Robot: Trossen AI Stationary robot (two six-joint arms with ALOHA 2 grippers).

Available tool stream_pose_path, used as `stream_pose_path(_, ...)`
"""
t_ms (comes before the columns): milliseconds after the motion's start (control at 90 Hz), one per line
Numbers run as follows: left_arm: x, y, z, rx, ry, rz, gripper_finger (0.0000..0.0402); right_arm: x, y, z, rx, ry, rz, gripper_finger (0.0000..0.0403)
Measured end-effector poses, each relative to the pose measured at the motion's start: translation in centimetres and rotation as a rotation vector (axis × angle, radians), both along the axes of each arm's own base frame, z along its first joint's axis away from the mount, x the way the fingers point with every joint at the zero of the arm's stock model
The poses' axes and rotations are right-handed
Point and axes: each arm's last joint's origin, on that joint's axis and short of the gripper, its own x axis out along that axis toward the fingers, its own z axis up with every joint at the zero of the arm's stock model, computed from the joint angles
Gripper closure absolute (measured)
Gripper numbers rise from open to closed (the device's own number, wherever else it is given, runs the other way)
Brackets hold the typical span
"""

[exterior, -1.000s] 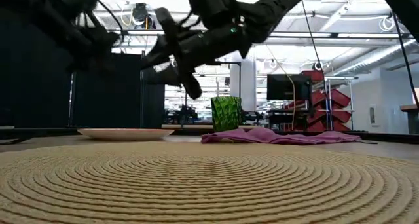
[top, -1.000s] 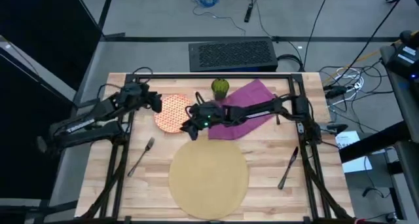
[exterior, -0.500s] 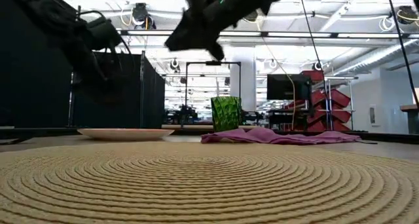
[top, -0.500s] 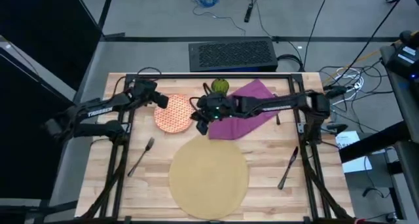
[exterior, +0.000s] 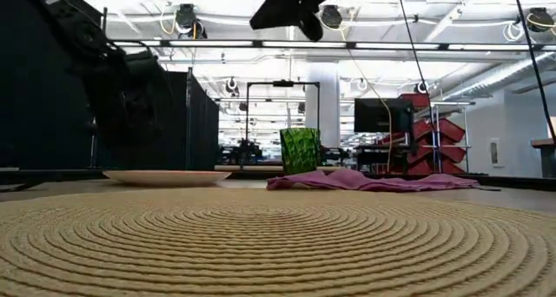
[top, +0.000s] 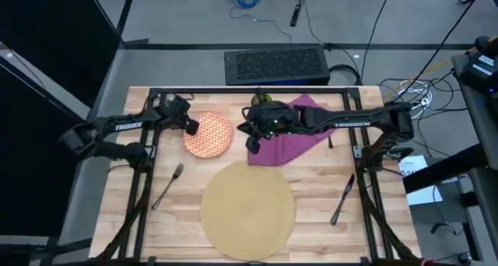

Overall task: Set table place
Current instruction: Put the orange plate on the brown placemat

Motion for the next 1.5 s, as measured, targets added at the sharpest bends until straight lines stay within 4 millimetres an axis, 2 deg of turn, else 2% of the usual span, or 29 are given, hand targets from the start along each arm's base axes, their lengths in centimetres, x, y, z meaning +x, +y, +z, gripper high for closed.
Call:
stream_pose_path(211, 1.0, -0.5, -0.5, -0.012, -0.007, -0.051, 0.0401, -0.2, 0.0, -0.1, 0.000, 0.018, -0.001, 0.0403)
stream_pose_path(389, 2.6, -1.5, -0.5, -0.056, -0.110, -0.113, 0.0401, -0.3, 0.0, -0.3, 0.016, 0.035, -0.008, 0.0403)
stream_pose_path(700, 5.7, -4.1, 0.3, -0.075, -0.308, -0.274, 0.0401, -0.9, 0.3, -1.3, 0.057, 0.148, -0.023, 0.0403)
stream_pose_path(778, 6.0, -4.3, 1.0, -0.052, -0.316, -0.290, 0.0401, -1.0, 0.3, -1.8, 0.098, 0.163, -0.048, 0.0403)
stream_pose_path(878, 6.1, -3.9, 3.8, 0.067, -0.385, -0.310, 0.0401, -1.9, 0.1, -3.6, 0.161, 0.284, -0.097, 0.0394)
stream_pose_path(1000, 5.0, -3.9, 8.3, 0.222, -0.527, -0.334, 0.0401, -3.8, -1.1, -7.4, 0.232, 0.478, -0.204, 0.0363)
stream_pose_path(1100, 3.4, -4.1, 10.5, 0.298, -0.618, -0.344, 0.0401, -4.6, -2.0, -11.1, 0.346, 0.433, -0.249, 0.0327)
stream_pose_path(1178, 2.2, -4.4, 11.2, 0.292, -0.648, -0.352, 0.0397, -4.9, -2.2, -13.8, 0.480, 0.303, -0.219, 0.0298)
stream_pose_path(1244, 1.6, -4.6, 11.4, 0.280, -0.649, -0.354, 0.0387, -5.2, -2.3, -15.2, 0.563, 0.180, -0.209, 0.0273)
stream_pose_path(1367, 1.2, -4.7, 11.4, 0.275, -0.639, -0.351, 0.0363, -6.0, -2.4, -16.5, 0.610, 0.098, -0.251, 0.0237)
stream_pose_path(1500, 1.2, -4.7, 11.5, 0.275, -0.644, -0.349, 0.0343, -5.9, -2.0, -16.5, 0.587, 0.085, -0.292, 0.0217)
